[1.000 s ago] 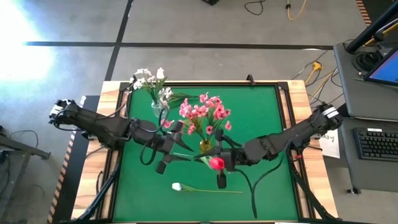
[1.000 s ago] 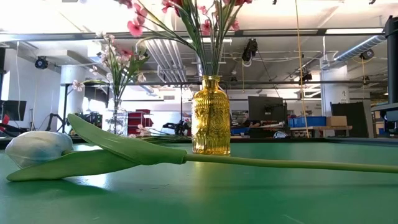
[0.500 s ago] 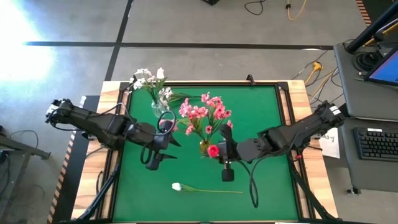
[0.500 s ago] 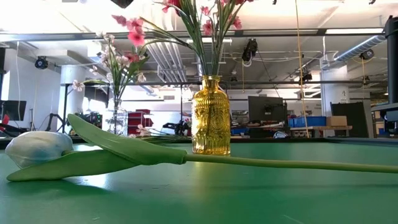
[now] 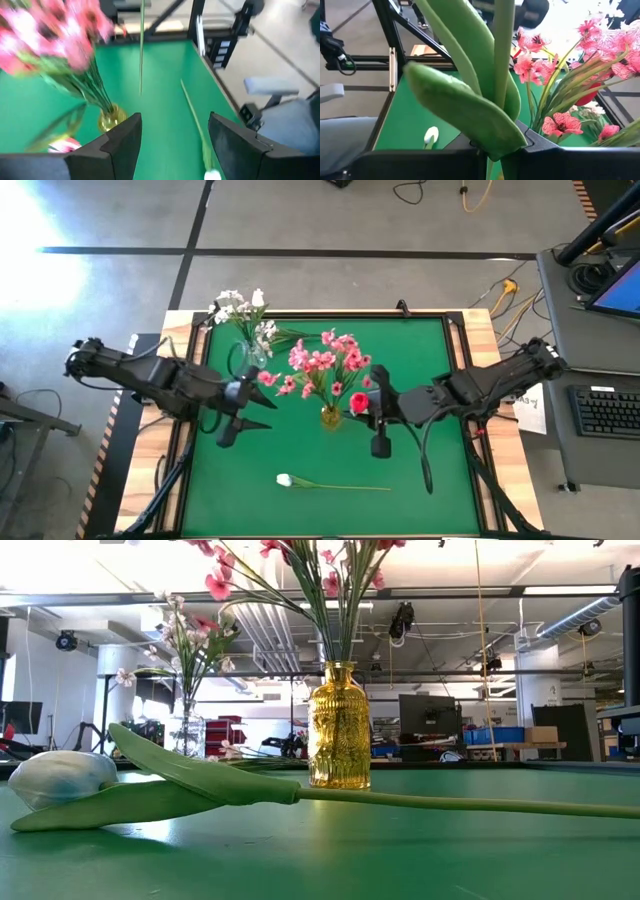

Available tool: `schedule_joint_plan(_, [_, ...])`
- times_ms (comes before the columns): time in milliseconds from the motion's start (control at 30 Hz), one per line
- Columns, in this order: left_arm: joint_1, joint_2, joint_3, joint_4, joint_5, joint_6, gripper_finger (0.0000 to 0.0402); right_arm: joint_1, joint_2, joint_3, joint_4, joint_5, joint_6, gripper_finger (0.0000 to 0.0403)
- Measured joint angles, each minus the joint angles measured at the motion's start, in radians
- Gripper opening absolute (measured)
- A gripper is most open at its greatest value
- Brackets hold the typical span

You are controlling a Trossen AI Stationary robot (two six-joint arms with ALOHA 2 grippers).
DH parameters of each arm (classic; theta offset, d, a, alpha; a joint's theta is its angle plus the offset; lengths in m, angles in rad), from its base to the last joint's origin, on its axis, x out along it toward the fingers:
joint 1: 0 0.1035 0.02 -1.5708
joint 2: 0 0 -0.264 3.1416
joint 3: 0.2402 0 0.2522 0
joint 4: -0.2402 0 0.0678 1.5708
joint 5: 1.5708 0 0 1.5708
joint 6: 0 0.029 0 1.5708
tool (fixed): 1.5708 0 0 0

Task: Sort flowers into vase by color
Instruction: Put the red tulip into the yellow vase

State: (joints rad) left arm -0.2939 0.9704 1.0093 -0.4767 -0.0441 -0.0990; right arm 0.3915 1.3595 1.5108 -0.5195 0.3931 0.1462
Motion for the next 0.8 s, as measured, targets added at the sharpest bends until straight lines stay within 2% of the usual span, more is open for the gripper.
schedule_joint_plan(267, [0.000, -0.125, 0.028, -0.050, -0.002, -0.012, 0.0215, -0.017, 0.001, -0.002, -0.001, -0.003, -0.011, 0.0018])
schedule_joint_plan(333, [0.000, -0.155, 0.013, -0.076, -0.036, -0.035, 0.0215, -0.019, 0.001, -0.007, 0.000, 0.000, 0.001, 0.0018])
schedule_joint_plan(567, [0.000, -0.250, -0.090, -0.069, -0.131, -0.107, 0.0215, -0.019, 0.001, -0.053, 0.028, 0.000, 0.074, 0.0018])
schedule_joint_plan(800, [-0.003, -0.286, -0.262, 0.058, -0.130, -0.124, 0.0215, -0.020, 0.002, -0.071, 0.037, 0.005, 0.080, 0.0018])
